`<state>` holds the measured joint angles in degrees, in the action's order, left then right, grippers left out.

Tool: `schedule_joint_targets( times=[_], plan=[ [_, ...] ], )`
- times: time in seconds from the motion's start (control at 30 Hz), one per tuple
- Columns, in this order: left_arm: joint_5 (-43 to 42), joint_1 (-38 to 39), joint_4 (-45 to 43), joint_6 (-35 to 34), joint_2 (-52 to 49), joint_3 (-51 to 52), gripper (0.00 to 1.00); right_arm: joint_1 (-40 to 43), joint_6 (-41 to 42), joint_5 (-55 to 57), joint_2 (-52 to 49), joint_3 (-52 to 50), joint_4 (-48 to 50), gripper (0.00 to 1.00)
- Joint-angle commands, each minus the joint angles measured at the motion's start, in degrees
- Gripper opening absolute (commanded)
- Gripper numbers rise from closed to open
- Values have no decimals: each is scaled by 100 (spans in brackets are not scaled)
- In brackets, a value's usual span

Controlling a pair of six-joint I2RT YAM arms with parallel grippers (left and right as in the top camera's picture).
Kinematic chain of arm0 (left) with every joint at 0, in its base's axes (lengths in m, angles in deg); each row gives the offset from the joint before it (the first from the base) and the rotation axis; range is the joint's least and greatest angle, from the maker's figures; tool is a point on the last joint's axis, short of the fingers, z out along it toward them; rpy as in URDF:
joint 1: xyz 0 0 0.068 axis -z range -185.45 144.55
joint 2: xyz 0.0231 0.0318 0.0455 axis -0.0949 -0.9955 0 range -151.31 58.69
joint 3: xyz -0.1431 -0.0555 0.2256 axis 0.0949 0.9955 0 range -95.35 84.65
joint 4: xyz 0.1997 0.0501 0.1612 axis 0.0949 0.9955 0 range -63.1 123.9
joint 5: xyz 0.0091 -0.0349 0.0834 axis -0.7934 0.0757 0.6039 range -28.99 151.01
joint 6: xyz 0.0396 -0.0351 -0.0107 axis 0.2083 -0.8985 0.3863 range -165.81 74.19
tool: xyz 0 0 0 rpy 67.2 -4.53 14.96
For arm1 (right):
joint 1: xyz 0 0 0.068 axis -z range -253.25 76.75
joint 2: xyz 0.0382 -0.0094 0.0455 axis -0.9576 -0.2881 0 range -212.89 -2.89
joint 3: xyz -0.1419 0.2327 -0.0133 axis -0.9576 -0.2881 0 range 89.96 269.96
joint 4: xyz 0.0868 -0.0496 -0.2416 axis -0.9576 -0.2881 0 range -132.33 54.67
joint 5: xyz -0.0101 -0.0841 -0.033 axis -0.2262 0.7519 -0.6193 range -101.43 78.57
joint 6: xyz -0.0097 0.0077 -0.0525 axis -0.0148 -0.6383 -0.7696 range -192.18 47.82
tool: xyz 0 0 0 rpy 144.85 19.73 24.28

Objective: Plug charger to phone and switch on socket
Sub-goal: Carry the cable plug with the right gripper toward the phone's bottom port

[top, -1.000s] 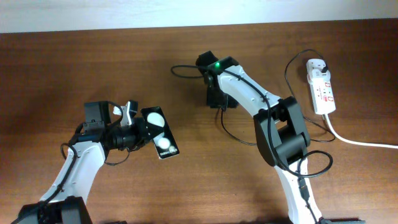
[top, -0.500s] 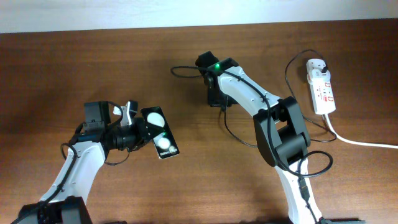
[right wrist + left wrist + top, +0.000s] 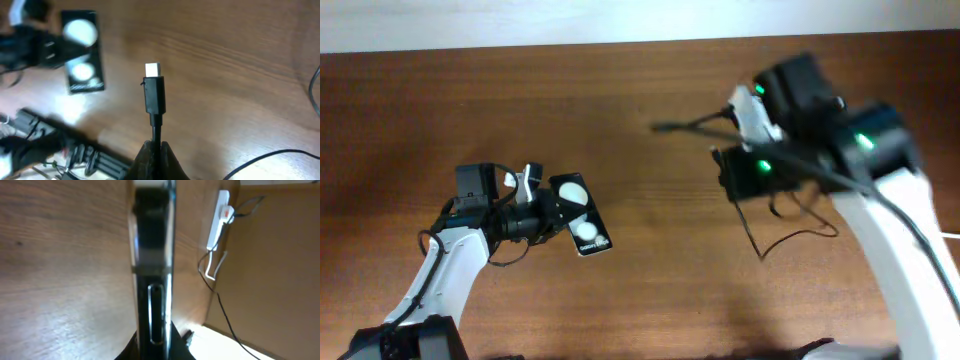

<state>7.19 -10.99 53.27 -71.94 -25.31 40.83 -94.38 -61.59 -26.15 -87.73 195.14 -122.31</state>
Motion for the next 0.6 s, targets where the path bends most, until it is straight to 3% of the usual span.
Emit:
schedule_joint_targets(
  times=[0.0,0.1,0.17,0.23,0.3,0.4,0.57],
  plan=[
    [-1200,-13,-249,140,114,-57,0,15,-173,-328,1425,-627,-48,4],
    [-2127,39,-1327,72,114,-57,0,15,236,-328,2833,-1696,225,4],
    [-2129,236,-2098,-667,114,-57,0,15,957,-356,3773,-2983,813,4],
    [-1843,553,-2876,-1482,114,-57,0,15,1099,-949,4266,-4238,1633,4],
    [-1523,927,-3764,-2396,114,-57,0,13,1517,-1419,4260,-5418,2634,4],
    [-1460,1233,-5359,-3421,114,-57,0,-114,1550,-1978,3794,-6111,3624,4],
    [-1082,1366,-5606,-3731,114,-57,0,-1447,1788,-1445,2680,-6116,5064,4]
  ],
)
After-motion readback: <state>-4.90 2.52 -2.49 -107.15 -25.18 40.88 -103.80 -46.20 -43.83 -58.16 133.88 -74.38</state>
